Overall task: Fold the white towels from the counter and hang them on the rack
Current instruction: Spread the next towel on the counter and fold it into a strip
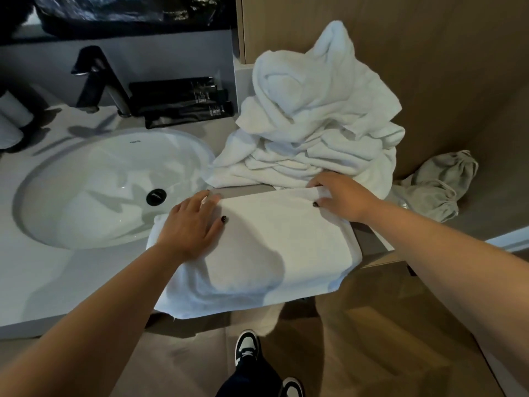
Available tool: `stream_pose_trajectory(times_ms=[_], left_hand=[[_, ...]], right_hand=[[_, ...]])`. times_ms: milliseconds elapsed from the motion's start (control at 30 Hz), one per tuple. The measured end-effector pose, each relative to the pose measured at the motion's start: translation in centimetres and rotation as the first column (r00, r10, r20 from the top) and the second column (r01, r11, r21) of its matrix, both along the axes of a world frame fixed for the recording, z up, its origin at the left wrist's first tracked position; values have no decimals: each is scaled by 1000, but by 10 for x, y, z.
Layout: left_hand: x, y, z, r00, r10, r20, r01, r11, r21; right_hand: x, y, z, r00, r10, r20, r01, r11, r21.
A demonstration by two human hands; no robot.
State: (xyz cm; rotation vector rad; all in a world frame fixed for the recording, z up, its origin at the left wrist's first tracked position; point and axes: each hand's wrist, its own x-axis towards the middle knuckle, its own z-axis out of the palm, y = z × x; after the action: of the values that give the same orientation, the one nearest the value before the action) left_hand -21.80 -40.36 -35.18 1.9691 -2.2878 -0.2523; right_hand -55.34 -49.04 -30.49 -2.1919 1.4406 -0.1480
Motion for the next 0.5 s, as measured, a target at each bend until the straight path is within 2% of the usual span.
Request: stream_pose_trajectory(times_ms=[67, 133, 233, 300, 367, 467, 500], left_hand=[[11, 1, 6, 998, 63, 22, -64, 997, 31], [21, 0, 8, 996, 76, 42, -77, 997, 9], [39, -5, 13, 999, -36, 36, 39, 996, -84], [52, -11, 22, 993, -115, 9, 115, 992, -46], [63, -15, 33, 993, -117, -8, 117, 993, 15], [77, -21, 49, 979, -183, 91, 190, 978, -83], [80, -24, 59, 978, -159, 131, 171, 982, -82]], right_hand=[[-2, 0, 4, 1000, -12, 23, 13, 999, -47], [-2, -1, 10, 1000, -18, -19, 16, 995, -101], [-3, -2, 19, 989, -64, -130, 32, 972, -234], [-2, -1, 22, 983, -105, -152, 50, 942, -332], [-1, -1, 27, 980, -99, -173, 14, 902, -432], [8, -4, 49, 963, -78, -258, -79, 833, -548], [12, -5, 60, 962, -65, -265, -106, 804, -584]])
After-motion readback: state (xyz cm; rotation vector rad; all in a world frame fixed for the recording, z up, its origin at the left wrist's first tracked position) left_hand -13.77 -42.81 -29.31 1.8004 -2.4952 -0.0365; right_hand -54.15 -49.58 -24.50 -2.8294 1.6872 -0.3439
